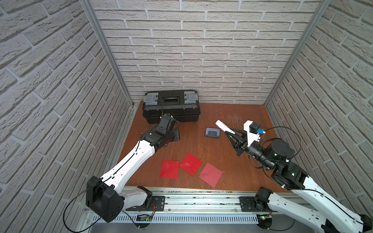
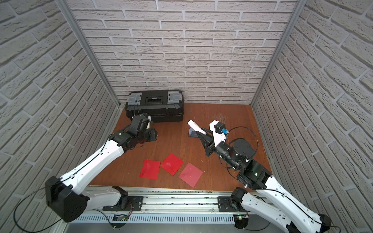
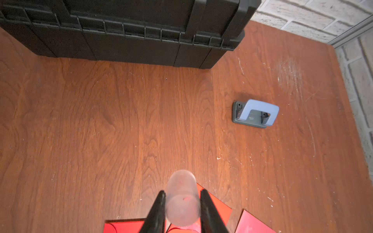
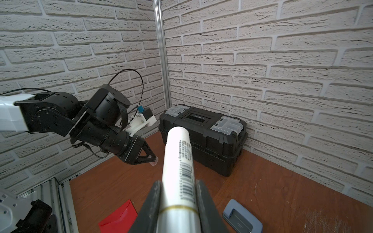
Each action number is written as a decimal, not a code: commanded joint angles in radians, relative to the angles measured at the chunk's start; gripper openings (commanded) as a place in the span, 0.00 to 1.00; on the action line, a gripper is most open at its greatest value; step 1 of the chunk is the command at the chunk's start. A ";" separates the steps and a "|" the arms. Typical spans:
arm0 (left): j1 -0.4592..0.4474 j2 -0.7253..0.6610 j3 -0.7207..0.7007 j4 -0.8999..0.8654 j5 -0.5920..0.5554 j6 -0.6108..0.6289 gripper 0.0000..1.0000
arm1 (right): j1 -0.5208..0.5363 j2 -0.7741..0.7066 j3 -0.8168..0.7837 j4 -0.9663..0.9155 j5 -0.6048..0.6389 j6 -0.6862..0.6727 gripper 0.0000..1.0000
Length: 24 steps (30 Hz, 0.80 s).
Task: Seal the envelope with a glue stick
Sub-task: Pick up the lid from the center of the board.
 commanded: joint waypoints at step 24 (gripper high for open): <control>-0.007 -0.248 -0.041 0.253 0.367 0.029 0.16 | 0.006 0.026 0.082 0.034 -0.170 -0.066 0.03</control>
